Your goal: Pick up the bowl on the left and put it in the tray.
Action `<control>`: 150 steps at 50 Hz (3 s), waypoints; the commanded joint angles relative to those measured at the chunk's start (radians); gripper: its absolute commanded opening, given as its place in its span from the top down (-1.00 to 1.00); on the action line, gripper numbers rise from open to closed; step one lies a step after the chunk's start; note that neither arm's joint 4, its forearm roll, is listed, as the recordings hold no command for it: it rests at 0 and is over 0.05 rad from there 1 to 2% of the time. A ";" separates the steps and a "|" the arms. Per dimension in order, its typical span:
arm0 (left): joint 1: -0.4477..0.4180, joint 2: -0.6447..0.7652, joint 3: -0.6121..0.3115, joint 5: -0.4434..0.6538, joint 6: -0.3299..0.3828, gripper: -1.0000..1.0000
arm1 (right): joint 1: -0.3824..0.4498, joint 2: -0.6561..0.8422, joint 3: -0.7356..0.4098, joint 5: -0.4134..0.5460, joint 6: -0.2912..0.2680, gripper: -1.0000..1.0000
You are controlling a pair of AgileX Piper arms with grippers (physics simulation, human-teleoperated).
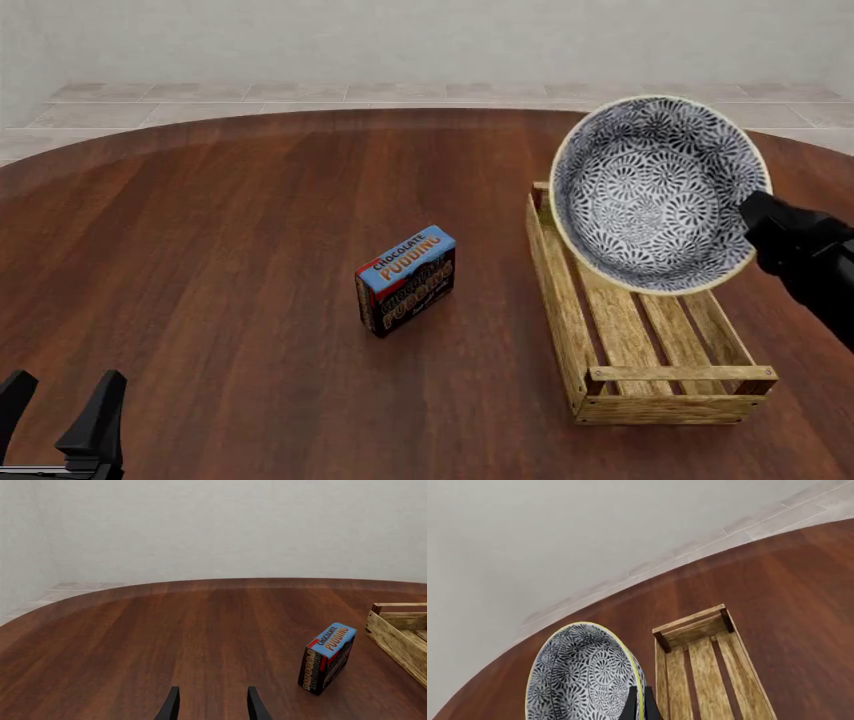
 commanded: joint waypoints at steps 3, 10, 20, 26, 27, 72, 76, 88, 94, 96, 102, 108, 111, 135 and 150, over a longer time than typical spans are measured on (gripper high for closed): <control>0.000 0.000 0.000 0.000 0.000 -1.00 | -0.037 -0.006 0.022 -0.003 0.025 1.00; 0.000 0.000 0.000 0.000 0.000 -1.00 | -0.034 -0.021 0.027 0.014 0.032 1.00; 0.000 0.000 0.000 0.000 0.000 -1.00 | -0.031 -0.042 0.030 0.036 0.032 1.00; 0.000 0.000 0.000 0.000 0.000 -1.00 | -0.034 -0.050 0.042 0.037 0.038 1.00; 0.000 0.000 0.000 0.000 0.000 -1.00 | -0.034 -0.052 0.043 0.037 0.038 1.00; 0.000 0.000 0.000 0.000 0.000 -1.00 | -0.093 -0.045 0.093 0.015 0.029 1.00; 0.000 0.000 0.000 0.000 0.000 -1.00 | -0.100 -0.038 0.101 0.004 0.031 1.00; 0.000 0.000 0.000 0.000 0.000 -1.00 | -0.114 -0.009 0.113 -0.025 0.052 1.00; 0.000 0.000 0.000 0.000 0.000 -1.00 | -0.119 0.011 0.118 -0.042 0.057 1.00; 0.000 0.000 0.000 0.000 0.000 -1.00 | -0.121 0.017 0.120 -0.048 0.060 1.00; 0.000 0.000 0.000 0.000 0.000 -1.00 | -0.127 0.034 0.121 -0.063 0.068 1.00; 0.000 0.000 0.000 0.000 0.000 -1.00 | -0.131 0.060 0.136 -0.088 0.081 1.00; 0.000 0.000 0.000 0.000 0.000 -1.00 | -0.141 0.067 0.139 -0.096 0.078 1.00; 0.000 0.000 0.000 0.000 0.000 -1.00 | -0.180 0.035 0.131 -0.036 0.071 1.00; 0.000 0.000 0.000 0.000 0.000 -1.00 | -0.150 0.023 0.132 -0.016 0.038 1.00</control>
